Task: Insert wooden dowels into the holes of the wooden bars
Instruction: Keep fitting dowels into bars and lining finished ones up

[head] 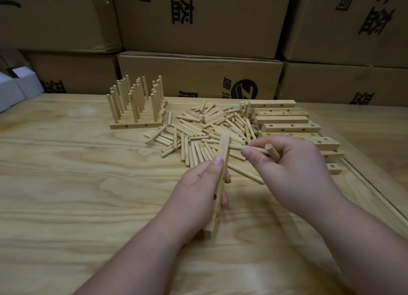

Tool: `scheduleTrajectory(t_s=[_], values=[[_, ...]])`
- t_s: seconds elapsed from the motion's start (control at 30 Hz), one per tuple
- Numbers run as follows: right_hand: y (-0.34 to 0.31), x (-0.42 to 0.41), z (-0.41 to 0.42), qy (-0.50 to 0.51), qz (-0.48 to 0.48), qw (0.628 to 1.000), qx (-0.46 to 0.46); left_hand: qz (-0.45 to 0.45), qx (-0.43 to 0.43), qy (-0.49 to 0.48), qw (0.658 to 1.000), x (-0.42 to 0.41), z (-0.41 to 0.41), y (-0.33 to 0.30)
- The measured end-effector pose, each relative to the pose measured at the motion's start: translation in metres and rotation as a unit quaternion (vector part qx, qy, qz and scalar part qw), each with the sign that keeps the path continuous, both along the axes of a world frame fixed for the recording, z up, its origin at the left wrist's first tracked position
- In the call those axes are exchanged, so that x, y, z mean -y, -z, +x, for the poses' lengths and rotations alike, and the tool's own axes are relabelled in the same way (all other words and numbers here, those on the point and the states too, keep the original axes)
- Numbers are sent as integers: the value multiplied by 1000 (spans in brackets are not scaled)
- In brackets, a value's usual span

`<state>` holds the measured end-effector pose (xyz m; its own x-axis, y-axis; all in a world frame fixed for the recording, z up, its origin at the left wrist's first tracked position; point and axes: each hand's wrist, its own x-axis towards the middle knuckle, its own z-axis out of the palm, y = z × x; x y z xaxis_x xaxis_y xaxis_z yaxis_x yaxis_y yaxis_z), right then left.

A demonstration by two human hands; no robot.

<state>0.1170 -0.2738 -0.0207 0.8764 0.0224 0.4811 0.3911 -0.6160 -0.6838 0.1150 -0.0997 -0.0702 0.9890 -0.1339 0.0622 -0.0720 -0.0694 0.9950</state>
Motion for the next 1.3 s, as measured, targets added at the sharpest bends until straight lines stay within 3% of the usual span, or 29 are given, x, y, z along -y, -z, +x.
scheduleTrajectory(t_s=[0.27,0.43,0.53,0.73,0.9,1.3], values=[[-4,6,3,-15,-20,995,-99,-4,-11,-40,999,0,1,2],[-9,6,1,-37,124,988,-88,-158,-94,-136,974,-2,9,-4],[-10,4,-2,-30,42,996,-73,-239,-119,-139,954,-3,10,-6],[-6,0,-5,-88,-90,983,-135,-212,-92,-126,965,-1,9,-4],[2,-3,-5,-124,-91,975,-162,-153,-62,-125,978,-1,8,-3],[-2,3,-3,-126,-78,983,-109,-107,-21,-109,988,0,6,-2]])
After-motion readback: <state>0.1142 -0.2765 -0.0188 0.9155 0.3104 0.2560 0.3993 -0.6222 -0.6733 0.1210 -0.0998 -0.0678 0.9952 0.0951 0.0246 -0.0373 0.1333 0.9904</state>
